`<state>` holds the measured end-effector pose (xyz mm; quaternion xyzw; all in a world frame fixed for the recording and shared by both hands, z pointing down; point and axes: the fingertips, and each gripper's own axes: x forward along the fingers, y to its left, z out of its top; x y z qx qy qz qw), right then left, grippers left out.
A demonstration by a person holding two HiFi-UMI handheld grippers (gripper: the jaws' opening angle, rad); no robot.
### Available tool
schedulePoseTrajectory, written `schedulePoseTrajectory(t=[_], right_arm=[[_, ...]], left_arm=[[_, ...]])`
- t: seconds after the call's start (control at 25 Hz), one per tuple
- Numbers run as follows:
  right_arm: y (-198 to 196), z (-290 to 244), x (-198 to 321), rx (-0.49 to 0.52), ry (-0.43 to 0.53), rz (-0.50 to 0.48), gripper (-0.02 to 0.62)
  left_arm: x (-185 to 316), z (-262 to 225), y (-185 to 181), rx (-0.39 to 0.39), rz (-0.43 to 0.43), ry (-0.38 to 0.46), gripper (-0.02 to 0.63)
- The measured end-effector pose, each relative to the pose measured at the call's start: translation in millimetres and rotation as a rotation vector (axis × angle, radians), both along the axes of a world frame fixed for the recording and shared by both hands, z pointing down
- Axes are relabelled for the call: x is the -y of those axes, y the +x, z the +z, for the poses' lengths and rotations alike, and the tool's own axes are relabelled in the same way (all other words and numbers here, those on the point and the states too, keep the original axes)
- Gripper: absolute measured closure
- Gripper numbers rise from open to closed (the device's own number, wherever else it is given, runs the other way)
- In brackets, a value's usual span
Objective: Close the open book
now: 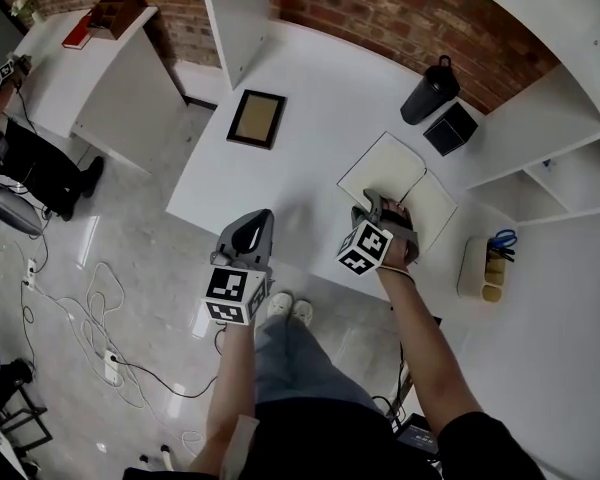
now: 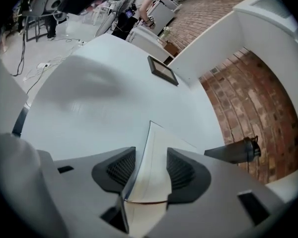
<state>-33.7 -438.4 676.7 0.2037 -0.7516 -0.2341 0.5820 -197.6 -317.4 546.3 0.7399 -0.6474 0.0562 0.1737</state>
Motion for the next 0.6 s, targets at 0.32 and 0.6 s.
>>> schedulePoseTrajectory(t=[0.32,0.6], right_arm=[[3,6,4,-0.071,0.05,0.03,0.432],[3,7,-3,-0.088,0.099,0.032,0.534]], left_arm=[[-10,4,-10,-0.003,-0.027,-0.006,0.597],[-15,4,-11,-0.009,-0.032,-0.016,0.597]])
